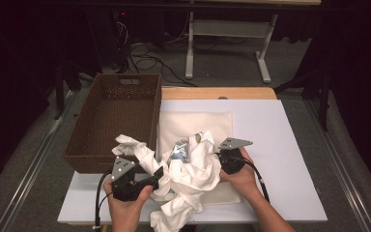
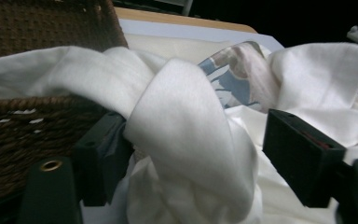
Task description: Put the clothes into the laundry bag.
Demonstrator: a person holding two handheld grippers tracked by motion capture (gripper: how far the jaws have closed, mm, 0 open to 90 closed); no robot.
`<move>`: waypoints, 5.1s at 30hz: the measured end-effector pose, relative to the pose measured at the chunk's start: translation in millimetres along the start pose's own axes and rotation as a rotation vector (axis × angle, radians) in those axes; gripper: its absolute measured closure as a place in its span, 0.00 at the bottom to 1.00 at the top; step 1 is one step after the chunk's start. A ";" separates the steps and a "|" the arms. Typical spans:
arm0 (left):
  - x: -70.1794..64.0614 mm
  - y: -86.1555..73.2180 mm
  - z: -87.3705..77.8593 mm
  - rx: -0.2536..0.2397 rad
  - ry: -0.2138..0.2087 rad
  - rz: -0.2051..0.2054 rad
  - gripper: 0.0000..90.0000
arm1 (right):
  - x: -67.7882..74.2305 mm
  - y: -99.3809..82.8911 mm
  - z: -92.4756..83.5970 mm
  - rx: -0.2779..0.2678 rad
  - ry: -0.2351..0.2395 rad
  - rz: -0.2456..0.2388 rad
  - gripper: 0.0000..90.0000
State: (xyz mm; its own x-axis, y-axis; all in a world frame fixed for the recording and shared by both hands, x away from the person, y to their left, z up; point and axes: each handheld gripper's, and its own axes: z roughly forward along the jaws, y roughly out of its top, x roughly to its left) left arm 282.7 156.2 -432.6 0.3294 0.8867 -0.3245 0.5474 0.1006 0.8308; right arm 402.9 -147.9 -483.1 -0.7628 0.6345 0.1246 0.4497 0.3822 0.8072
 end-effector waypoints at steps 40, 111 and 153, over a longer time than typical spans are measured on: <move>26.3 38.3 27.0 0.141 0.142 0.117 0.36 | -1.3 0.0 0.8 0.000 -0.016 0.008 0.98; -69.9 -18.6 123.1 0.375 -0.222 0.315 0.93 | 7.4 8.5 -8.8 -0.053 0.018 -0.011 0.98; -51.4 -5.9 80.5 0.250 -0.333 0.328 0.94 | 2.2 9.5 -13.2 -0.078 0.031 0.004 0.98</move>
State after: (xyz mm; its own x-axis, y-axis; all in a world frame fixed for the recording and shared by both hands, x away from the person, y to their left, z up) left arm 324.4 73.7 -457.2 0.7184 0.6581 -0.2255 0.5280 -0.3048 0.7927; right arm 399.4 -151.7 -467.5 -0.7755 0.6146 0.1449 0.4164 0.3254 0.8489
